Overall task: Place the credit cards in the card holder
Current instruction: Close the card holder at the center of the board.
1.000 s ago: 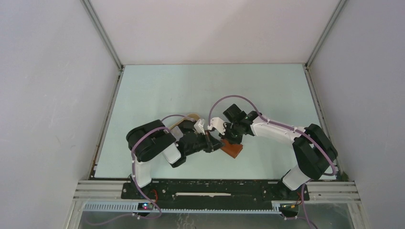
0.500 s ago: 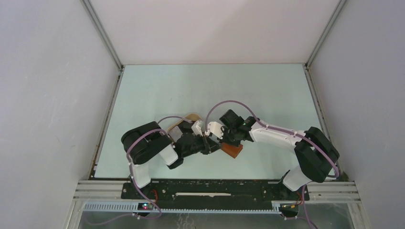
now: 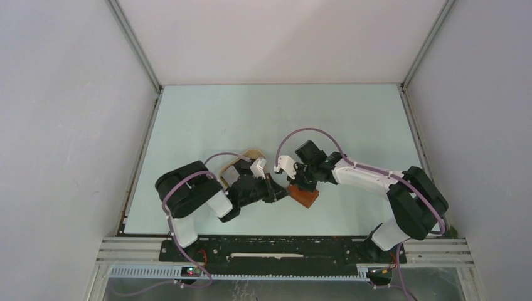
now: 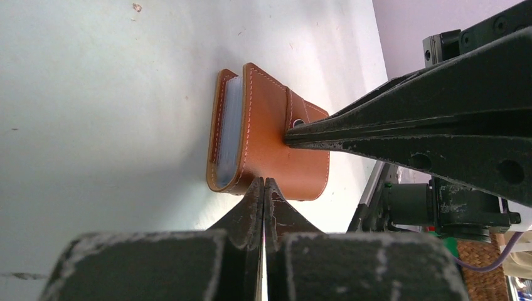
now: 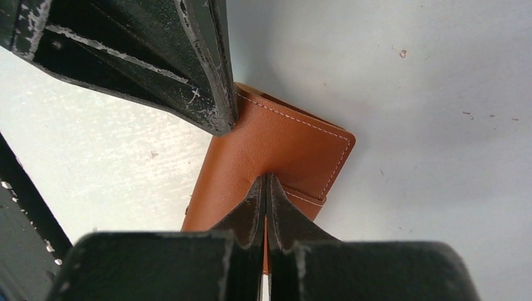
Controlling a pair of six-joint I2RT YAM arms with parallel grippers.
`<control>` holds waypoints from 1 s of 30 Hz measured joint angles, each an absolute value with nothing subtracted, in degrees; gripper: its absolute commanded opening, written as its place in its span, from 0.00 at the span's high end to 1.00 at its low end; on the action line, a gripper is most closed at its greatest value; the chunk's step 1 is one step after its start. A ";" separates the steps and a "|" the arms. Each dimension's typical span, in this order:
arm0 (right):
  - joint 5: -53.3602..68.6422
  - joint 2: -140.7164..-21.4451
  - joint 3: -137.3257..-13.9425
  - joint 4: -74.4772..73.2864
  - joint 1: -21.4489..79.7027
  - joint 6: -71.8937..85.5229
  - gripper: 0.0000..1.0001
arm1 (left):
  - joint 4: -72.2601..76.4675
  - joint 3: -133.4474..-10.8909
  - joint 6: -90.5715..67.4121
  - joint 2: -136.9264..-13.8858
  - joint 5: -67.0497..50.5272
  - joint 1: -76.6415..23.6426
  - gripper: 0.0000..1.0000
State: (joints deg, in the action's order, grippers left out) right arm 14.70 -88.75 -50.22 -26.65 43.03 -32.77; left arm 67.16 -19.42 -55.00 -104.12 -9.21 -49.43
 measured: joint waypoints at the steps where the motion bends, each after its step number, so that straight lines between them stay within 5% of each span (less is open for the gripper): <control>1: 15.29 -88.42 -50.22 -26.63 42.74 -32.82 0.91 | 67.09 -19.42 -55.00 -104.07 -9.21 -49.43 1.00; 9: 24.43 -88.60 -50.61 -28.95 37.80 -33.69 0.86 | 65.47 -19.44 -54.43 -103.04 -9.06 -50.39 1.00; 18: 35.16 -91.48 -53.01 -36.12 32.62 -35.68 0.56 | 62.15 -19.55 -53.25 -100.84 -8.01 -51.16 1.00; 30: 36.64 -89.49 -53.76 -43.13 32.75 -39.07 0.44 | 57.30 -19.64 -50.57 -96.92 -6.92 -51.96 1.00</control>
